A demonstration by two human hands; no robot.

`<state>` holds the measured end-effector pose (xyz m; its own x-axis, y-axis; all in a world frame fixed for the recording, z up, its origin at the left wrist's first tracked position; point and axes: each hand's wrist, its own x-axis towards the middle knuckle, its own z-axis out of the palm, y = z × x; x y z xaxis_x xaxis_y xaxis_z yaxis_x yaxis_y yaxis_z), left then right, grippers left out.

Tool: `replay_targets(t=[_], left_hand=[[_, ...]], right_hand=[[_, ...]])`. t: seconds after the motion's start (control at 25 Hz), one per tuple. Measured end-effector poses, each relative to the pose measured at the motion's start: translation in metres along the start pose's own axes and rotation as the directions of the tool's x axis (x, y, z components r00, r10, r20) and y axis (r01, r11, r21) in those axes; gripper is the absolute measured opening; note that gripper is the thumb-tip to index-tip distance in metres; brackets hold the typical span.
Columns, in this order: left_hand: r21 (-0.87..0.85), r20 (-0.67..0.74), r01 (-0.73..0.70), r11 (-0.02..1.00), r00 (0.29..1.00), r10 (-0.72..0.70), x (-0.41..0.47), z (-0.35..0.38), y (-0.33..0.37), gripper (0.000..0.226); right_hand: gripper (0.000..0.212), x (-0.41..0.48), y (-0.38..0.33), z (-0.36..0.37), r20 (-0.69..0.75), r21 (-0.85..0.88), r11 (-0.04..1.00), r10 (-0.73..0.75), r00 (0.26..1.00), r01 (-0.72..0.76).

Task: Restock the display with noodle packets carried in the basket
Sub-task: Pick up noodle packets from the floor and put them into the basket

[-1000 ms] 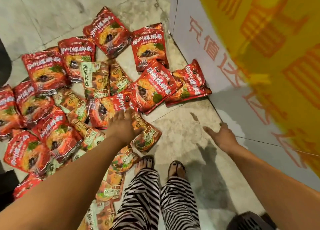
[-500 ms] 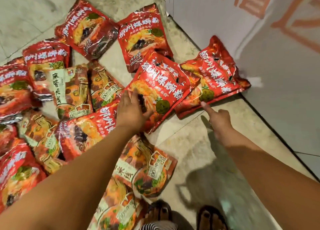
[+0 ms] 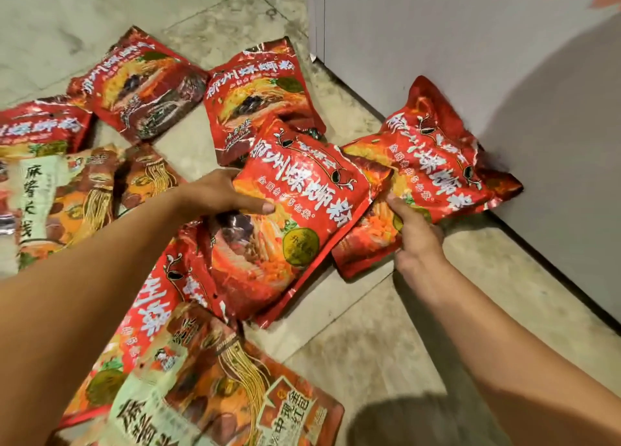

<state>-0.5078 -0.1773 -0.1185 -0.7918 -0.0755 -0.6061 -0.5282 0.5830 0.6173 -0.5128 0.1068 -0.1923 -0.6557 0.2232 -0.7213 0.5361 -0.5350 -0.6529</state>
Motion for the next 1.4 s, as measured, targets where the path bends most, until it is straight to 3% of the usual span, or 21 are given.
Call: replay_targets(t=[0.08, 0.2, 0.32, 0.44, 0.6, 0.88, 1.12, 1.2, 1.32, 1.4], left_hand=[[-0.110, -0.036, -0.020, 0.994, 0.999, 0.017, -0.018, -0.002, 0.001, 0.047], [-0.184, -0.106, -0.025, 0.983, 0.994, 0.006, -0.071, -0.006, 0.022, 0.045], [-0.221, -0.127, 0.034, 0.975, 0.990, -0.063, -0.132, -0.017, 0.059, 0.029], [-0.225, -0.131, 0.072, 0.972, 0.986, -0.103, -0.190, -0.034, 0.099, 0.036], [-0.237, -0.063, 0.184, 0.954, 0.977, -0.204, -0.278, -0.058, 0.161, 0.046], [-0.254, -0.026, 0.297, 0.920, 0.949, -0.314, -0.417, -0.066, 0.210, 0.052], [-0.208, 0.031, 0.374, 0.904, 0.926, -0.376, -0.506, -0.019, 0.207, 0.053], [-0.280, 0.038, 0.360, 0.890, 0.930, -0.365, -0.535, 0.002, 0.198, 0.070], [-0.308, 0.032, 0.367, 0.878, 0.926, -0.376, -0.572, 0.033, 0.182, 0.048], [-0.289, 0.031, 0.394, 0.872, 0.915, -0.403, -0.589, 0.050, 0.169, 0.053]], right_hand=[[0.045, -0.015, -0.009, 0.001, -0.034, -0.018, 1.000, -0.002, 0.999, 0.002], [0.033, -0.066, -0.044, -0.003, -0.081, -0.062, 0.996, -0.072, 0.994, 0.067], [0.038, -0.130, -0.084, -0.020, -0.114, -0.179, 0.983, -0.071, 0.991, 0.050], [0.055, -0.192, -0.120, -0.040, -0.101, -0.261, 0.965, -0.011, 0.995, -0.016], [0.034, -0.292, -0.184, -0.068, -0.100, -0.325, 0.944, 0.030, 0.995, -0.061], [0.030, -0.432, -0.264, -0.118, -0.057, -0.452, 0.876, 0.162, 0.985, -0.170], [0.030, -0.492, -0.270, -0.197, -0.020, -0.583, 0.782, 0.260, 0.965, -0.223], [0.031, -0.510, -0.266, -0.228, -0.038, -0.596, 0.767, 0.270, 0.962, -0.239], [0.034, -0.536, -0.252, -0.274, -0.084, -0.593, 0.759, 0.273, 0.958, -0.268], [0.035, -0.552, -0.237, -0.297, -0.102, -0.590, 0.757, 0.274, 0.956, -0.280]])
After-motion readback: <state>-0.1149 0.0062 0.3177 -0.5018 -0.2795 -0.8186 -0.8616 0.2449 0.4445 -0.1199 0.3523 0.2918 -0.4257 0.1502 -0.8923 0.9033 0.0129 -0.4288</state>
